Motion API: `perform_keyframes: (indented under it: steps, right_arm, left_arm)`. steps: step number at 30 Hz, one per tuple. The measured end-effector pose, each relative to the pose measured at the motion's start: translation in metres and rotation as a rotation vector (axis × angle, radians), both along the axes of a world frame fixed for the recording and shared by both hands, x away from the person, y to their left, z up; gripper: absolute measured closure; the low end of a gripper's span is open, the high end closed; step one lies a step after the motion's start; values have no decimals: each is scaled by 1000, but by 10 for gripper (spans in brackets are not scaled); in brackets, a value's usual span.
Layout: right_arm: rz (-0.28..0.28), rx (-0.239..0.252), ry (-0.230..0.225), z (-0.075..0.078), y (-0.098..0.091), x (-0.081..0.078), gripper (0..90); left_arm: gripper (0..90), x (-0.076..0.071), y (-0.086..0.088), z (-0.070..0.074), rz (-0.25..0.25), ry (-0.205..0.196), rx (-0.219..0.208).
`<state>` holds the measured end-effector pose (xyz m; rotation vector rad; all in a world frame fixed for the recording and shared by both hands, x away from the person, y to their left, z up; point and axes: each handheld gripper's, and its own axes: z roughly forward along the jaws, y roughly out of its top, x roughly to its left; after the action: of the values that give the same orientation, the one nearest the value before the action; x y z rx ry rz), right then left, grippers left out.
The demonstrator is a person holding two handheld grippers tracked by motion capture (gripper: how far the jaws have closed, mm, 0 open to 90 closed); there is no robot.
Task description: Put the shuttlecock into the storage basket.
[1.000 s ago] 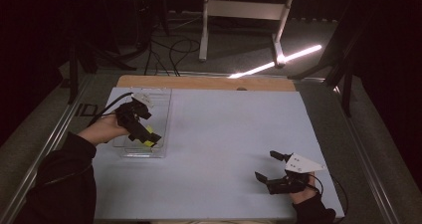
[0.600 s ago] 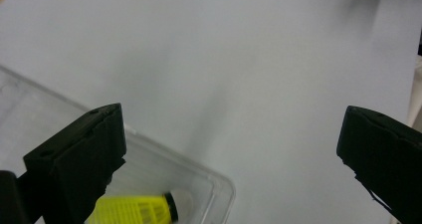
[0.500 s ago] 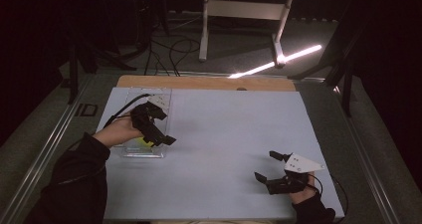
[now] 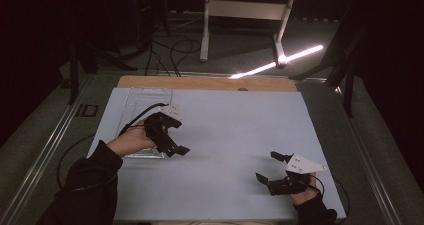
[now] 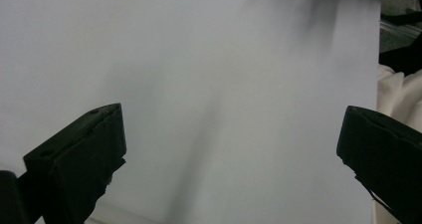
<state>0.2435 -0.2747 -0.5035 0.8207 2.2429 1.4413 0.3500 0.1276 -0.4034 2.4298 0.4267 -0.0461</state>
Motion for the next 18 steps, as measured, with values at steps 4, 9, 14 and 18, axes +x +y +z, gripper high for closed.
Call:
perform_keyframes:
  steps: [4,9,14,18]
  right_arm:
    - [1,1,-1,0,0,0,85]
    - [2,1,-4,1,0,0,85]
    - [1,0,-5,1,0,-1,85]
    - [0,-1,-6,1,0,-1,86]
  left_arm:
    - [0,-9,-7,-7,-17,-5,-2]
    - [0,-14,-9,-15,-25,7,-15]
    - [0,-22,-12,-26,-39,7,-14]
    - [0,-30,-11,-35,-40,8,-28]
